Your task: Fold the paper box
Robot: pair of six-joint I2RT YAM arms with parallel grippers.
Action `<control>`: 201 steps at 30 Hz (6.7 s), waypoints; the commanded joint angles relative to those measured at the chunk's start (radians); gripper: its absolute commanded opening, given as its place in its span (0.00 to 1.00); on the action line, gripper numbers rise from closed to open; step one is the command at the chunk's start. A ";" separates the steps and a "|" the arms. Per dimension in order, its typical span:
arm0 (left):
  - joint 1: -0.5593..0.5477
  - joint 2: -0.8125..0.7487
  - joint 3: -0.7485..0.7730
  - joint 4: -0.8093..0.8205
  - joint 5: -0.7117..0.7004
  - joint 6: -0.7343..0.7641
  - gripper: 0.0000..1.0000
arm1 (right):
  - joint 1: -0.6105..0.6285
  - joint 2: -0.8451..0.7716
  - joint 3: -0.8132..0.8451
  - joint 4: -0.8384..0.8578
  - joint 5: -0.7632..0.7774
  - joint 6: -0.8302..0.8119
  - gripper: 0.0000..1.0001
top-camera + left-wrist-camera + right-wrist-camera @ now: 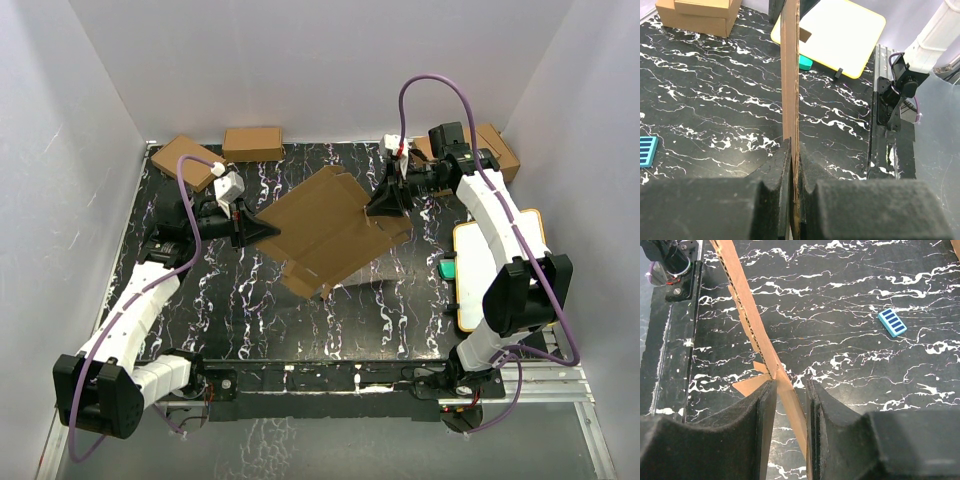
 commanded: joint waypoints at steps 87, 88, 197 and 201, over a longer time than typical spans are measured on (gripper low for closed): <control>0.052 -0.106 -0.149 -0.053 -0.265 0.079 0.00 | -0.224 -0.036 -0.720 0.840 0.125 0.677 0.21; 0.053 -0.107 -0.149 -0.052 -0.266 0.079 0.00 | -0.221 -0.028 -0.716 0.827 0.117 0.665 0.20; 0.072 -0.135 -0.281 0.118 -0.464 -0.546 0.00 | -0.340 -0.189 -0.767 0.893 0.071 0.665 0.66; 0.072 -0.101 -0.270 0.085 -0.499 -0.631 0.00 | -0.285 -0.152 -0.858 1.058 0.199 0.833 0.48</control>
